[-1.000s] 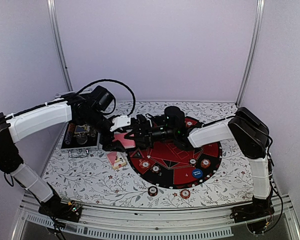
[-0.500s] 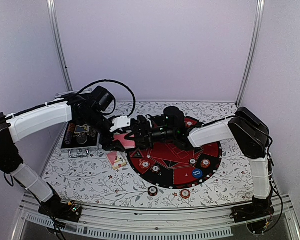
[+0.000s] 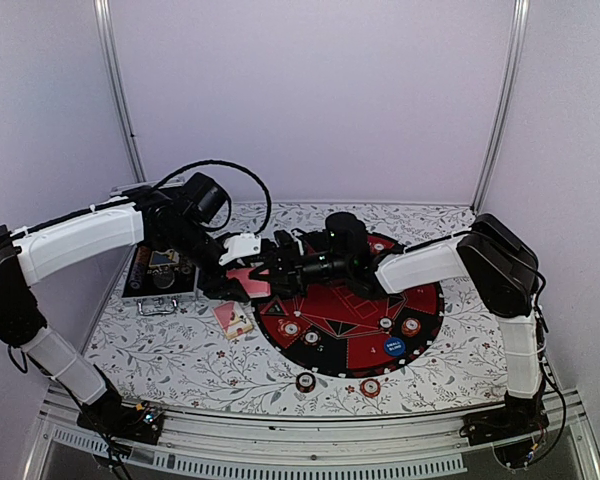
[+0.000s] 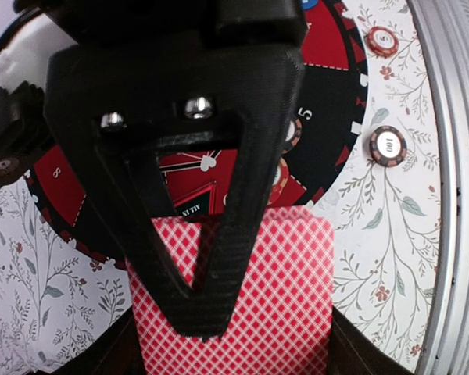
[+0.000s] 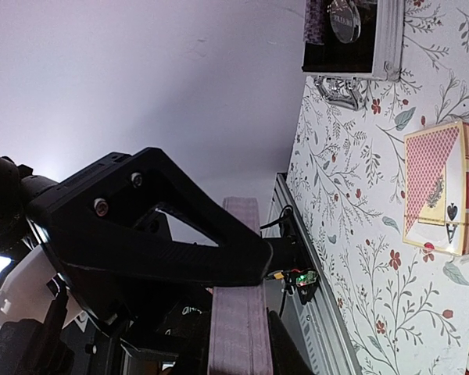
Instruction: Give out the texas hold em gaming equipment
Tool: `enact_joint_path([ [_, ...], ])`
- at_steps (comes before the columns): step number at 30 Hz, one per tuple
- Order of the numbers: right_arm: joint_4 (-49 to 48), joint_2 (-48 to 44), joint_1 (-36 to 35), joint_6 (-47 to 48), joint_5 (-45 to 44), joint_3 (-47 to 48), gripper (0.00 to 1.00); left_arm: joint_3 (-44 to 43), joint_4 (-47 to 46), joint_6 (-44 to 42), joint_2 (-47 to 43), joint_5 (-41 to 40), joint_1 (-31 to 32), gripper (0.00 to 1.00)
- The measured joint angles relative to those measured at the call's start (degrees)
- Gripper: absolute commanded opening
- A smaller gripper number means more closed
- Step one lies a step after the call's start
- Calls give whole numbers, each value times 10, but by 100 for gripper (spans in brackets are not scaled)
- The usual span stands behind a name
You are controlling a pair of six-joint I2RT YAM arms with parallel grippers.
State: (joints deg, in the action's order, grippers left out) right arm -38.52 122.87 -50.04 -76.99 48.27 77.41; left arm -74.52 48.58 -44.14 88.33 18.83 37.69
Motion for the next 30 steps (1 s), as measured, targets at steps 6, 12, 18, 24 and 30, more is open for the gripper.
enact_joint_path([
  [6,3,0,0,1,-1,0,19,0,1,1,0,-1,0,66],
  [12,9,0,-1,4,4,3,39,0,2,-2,0,-4,0,65],
  [18,13,0,-2,7,10,11,57,-3,3,-3,1,-5,0,62],
  [24,23,3,-2,11,14,16,60,-11,5,-4,3,-7,0,61],
  [30,50,8,-2,19,14,34,62,-16,6,-4,5,-10,0,61],
])
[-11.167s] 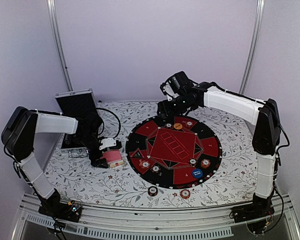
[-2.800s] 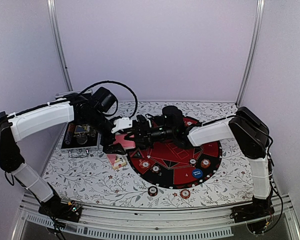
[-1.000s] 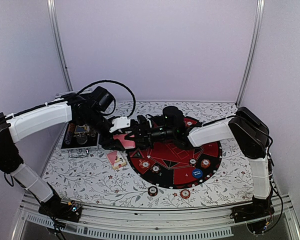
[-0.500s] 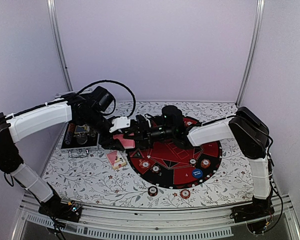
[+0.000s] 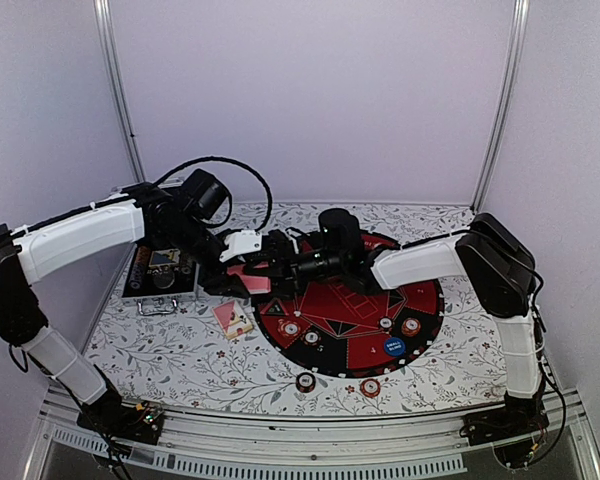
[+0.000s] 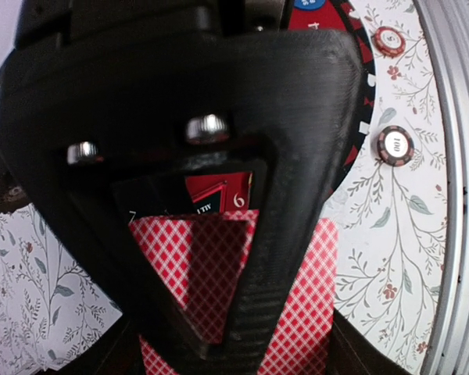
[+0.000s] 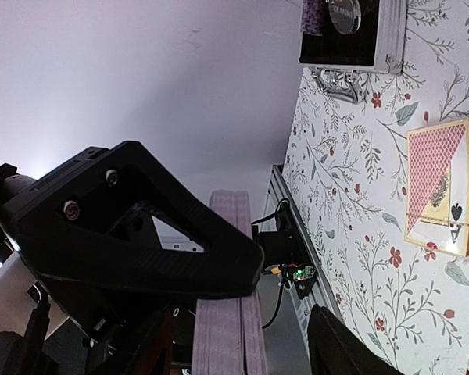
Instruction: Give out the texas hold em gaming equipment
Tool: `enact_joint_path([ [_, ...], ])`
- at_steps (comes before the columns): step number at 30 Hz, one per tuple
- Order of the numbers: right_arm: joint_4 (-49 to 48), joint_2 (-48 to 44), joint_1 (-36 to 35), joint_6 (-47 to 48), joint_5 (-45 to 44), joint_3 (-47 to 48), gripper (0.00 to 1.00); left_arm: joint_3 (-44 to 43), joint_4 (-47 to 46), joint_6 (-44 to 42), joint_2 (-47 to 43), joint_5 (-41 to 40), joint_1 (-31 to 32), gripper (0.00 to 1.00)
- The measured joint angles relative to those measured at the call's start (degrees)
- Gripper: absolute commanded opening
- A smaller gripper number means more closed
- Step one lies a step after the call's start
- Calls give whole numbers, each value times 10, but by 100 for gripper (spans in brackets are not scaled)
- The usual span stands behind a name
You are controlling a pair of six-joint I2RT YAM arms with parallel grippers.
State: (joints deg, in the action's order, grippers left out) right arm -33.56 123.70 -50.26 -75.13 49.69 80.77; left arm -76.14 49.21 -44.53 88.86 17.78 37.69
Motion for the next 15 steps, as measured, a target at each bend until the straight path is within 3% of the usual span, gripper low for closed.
enact_joint_path([
  [15,58,5,7,43,-10,8,54,0,5,0,4,-5,0,60],
])
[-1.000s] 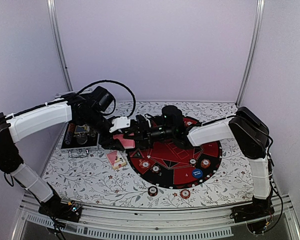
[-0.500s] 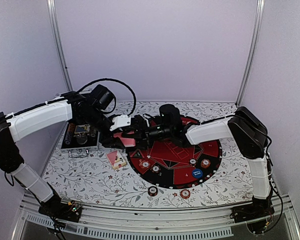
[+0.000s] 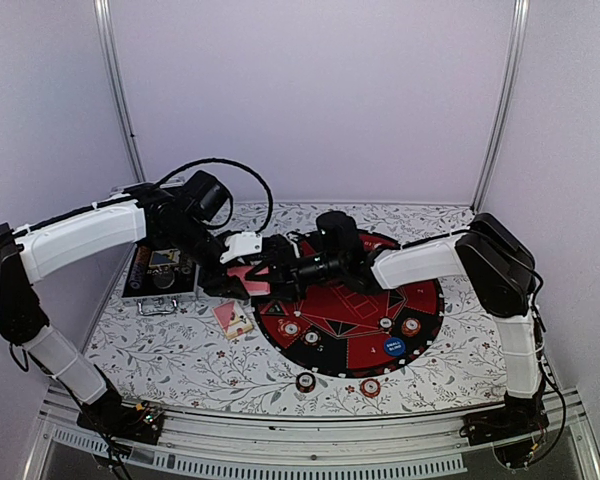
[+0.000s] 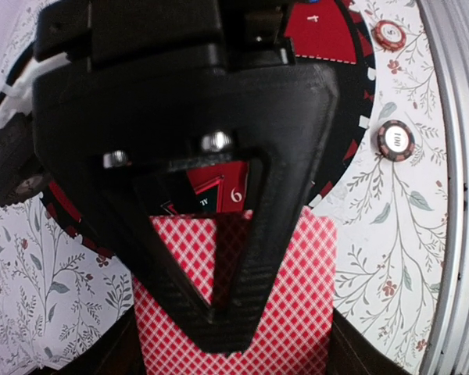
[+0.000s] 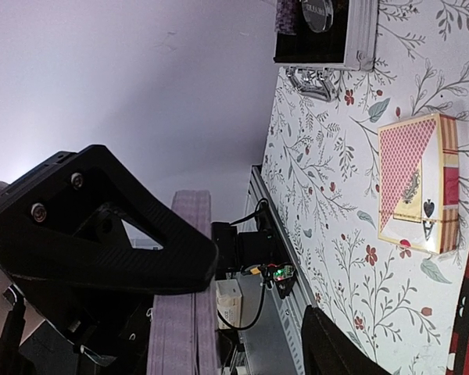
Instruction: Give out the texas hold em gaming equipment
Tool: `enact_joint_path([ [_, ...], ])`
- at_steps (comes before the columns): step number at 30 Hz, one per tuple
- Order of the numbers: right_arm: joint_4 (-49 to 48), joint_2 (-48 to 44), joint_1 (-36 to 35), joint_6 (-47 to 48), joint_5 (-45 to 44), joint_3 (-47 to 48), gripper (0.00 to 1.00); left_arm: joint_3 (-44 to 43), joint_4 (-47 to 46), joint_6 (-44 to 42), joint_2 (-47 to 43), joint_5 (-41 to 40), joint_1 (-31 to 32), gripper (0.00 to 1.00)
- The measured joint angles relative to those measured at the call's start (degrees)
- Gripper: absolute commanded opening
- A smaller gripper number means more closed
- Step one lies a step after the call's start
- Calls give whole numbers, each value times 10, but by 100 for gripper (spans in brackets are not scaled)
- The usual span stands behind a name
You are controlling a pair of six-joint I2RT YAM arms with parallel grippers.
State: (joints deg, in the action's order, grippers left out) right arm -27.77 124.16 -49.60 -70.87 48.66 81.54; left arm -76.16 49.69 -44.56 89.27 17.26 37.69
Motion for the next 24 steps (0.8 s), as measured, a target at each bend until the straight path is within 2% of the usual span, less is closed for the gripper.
enact_joint_path([
  [12,7,-28,16,15,-5,-30,46,0,6,0,3,-1,0,58],
  [17,10,-30,16,16,-8,-33,65,0,8,0,4,-2,0,58],
  [20,15,-30,14,21,-12,-33,68,-3,9,0,5,-2,0,58],
  [24,23,-29,7,24,-14,-23,67,-15,11,1,12,-2,0,59],
])
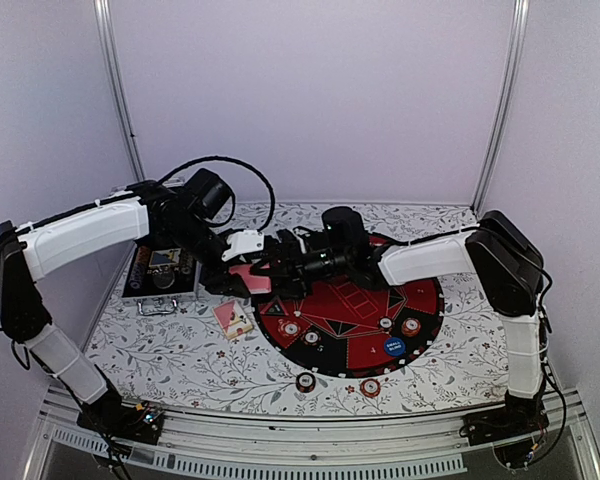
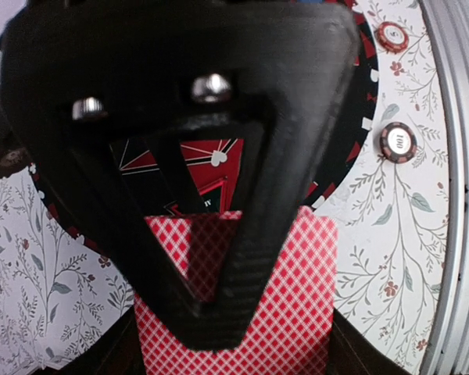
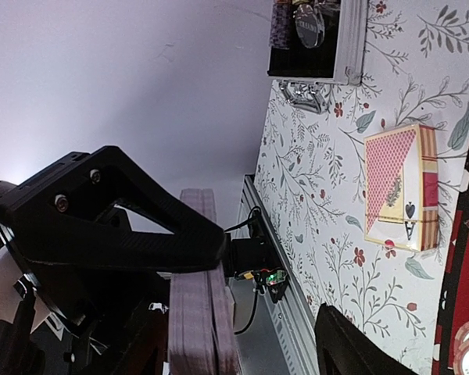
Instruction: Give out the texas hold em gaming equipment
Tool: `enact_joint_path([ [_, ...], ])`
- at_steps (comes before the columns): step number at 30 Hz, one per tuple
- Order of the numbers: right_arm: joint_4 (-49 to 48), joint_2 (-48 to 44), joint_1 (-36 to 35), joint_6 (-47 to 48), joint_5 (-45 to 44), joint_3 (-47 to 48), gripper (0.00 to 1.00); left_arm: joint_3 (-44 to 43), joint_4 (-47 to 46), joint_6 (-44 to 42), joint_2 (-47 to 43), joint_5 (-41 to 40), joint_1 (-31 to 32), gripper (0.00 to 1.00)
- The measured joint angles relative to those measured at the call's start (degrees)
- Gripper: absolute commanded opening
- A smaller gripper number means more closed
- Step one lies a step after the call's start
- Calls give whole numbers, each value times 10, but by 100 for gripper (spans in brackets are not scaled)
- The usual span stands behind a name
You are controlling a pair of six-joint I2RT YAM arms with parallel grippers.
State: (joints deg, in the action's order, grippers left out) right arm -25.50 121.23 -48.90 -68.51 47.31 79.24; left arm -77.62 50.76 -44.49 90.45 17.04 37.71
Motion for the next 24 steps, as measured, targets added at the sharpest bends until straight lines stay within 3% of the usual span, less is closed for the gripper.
enact_joint_path([
  [7,-14,23,-18,-12,0,31,54,-4,0,1,4,0,0,58],
  [15,-11,34,-20,-21,-4,32,54,-4,6,1,8,-2,0,58],
  [24,-20,13,-13,-14,-20,-3,46,-4,8,1,11,-4,2,57],
])
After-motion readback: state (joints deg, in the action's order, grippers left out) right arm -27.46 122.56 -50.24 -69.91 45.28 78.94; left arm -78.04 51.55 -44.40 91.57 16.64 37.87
